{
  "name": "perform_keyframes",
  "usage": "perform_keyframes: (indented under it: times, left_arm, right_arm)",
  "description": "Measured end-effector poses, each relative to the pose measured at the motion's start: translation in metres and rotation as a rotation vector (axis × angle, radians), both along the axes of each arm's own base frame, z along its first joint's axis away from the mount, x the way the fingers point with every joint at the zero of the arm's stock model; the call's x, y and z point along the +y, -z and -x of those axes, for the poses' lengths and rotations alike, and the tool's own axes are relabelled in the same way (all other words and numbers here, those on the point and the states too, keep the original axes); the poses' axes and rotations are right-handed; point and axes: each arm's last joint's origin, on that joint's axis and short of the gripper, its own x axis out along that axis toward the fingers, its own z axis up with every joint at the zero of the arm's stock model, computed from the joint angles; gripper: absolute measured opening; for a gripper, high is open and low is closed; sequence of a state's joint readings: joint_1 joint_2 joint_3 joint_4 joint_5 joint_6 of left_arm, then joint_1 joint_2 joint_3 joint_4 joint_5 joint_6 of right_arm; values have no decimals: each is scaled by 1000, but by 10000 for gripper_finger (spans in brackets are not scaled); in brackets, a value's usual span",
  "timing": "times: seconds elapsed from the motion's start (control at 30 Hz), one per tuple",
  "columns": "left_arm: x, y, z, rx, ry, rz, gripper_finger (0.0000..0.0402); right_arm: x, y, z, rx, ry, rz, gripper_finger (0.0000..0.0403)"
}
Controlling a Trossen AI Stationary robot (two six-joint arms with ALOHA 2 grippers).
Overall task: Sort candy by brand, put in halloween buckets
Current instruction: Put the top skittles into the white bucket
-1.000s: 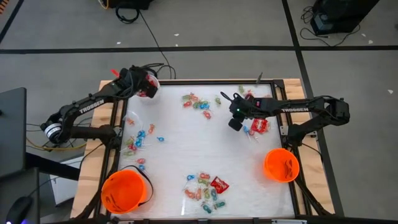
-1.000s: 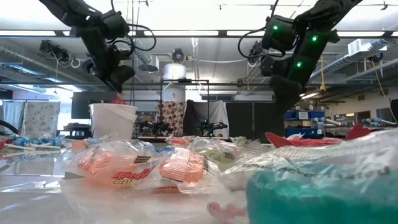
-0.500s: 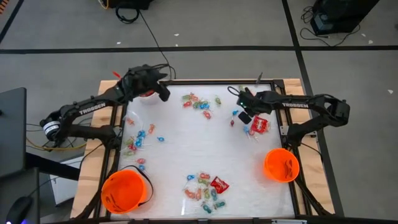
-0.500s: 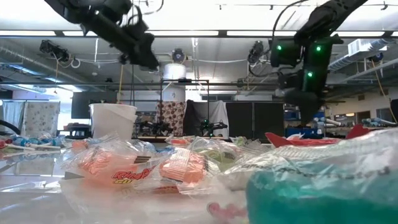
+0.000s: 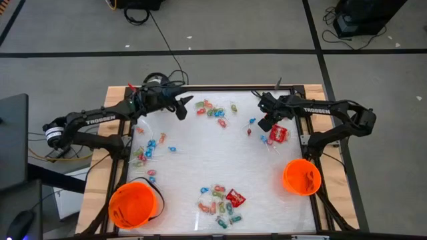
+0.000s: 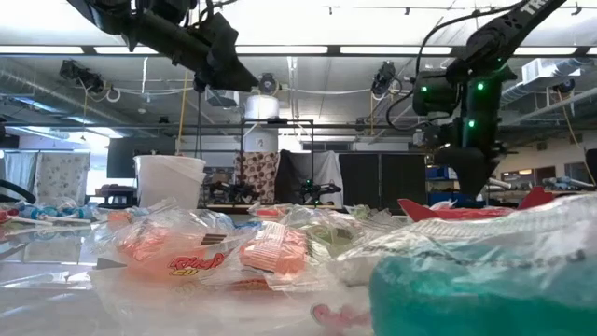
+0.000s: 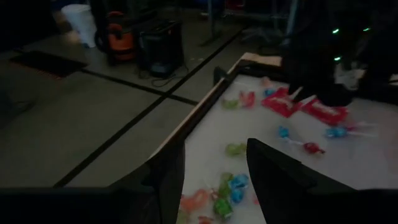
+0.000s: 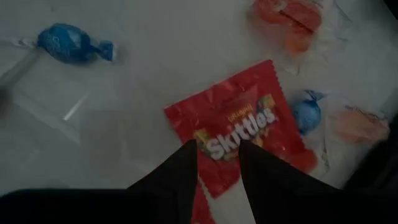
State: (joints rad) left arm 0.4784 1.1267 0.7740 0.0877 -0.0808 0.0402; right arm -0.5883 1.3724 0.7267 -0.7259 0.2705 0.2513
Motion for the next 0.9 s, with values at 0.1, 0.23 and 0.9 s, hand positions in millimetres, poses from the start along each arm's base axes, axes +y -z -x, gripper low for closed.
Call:
perform_keyframes:
  times: [0.1, 0.23, 0.9]
  left_arm:
    - [0, 6, 1, 24, -41, -1, 177]
    - [1, 7, 1, 14, -49, -19, 177]
    - [1, 8, -7, -19, 73, -31, 177]
  right_arm:
    - [-3, 3, 3, 4, 2, 14, 147]
    - [-6, 8, 6, -2, 8, 26, 176]
    - [-15, 33, 9, -177, -29, -37, 100]
